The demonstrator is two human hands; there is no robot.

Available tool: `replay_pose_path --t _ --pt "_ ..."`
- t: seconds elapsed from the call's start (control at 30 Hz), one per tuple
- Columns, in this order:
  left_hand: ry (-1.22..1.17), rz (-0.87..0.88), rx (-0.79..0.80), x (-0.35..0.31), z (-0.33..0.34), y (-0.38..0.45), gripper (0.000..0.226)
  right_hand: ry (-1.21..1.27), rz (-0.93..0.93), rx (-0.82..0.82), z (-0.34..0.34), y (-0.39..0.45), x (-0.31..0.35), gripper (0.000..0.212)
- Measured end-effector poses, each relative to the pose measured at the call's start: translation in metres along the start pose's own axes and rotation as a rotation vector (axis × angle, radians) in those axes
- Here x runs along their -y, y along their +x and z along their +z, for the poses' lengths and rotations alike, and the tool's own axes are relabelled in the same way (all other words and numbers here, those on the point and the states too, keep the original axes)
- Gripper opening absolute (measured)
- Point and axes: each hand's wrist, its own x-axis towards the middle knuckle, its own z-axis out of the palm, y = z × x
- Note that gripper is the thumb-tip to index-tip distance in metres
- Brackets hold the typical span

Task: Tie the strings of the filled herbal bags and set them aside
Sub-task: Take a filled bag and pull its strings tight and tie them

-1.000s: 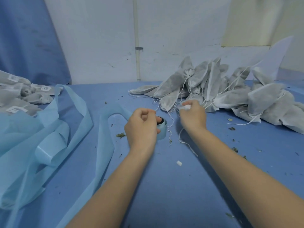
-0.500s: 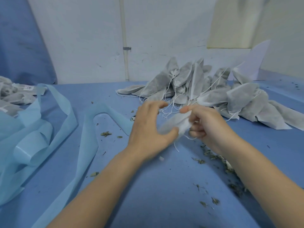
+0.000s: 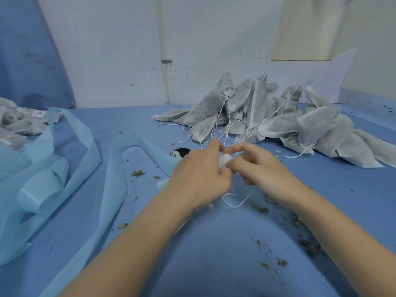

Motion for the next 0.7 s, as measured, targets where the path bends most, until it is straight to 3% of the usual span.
replay_pose_path --t 0.3,0.53,0.6,0.7 --pt "0.240 0.071 -0.044 0.008 0.001 -0.002 0.029 -0.124 -0.055 -0.094 -0.008 0.000 -0.006 0.021" --pt "0.223 0.139 -0.059 0.014 0.005 -0.002 0.029 -0.152 0.034 -0.149 -0.004 0.004 -0.009 0.033" --pt "0.069 0.113 -0.017 0.012 0.007 -0.002 0.023 -0.004 0.151 -0.140 -0.002 0.005 -0.005 0.042" --pt "-0.205 0.042 -0.009 0.009 0.011 -0.001 0.012 0.428 0.332 -0.051 0.001 0.006 -0.001 0.040"
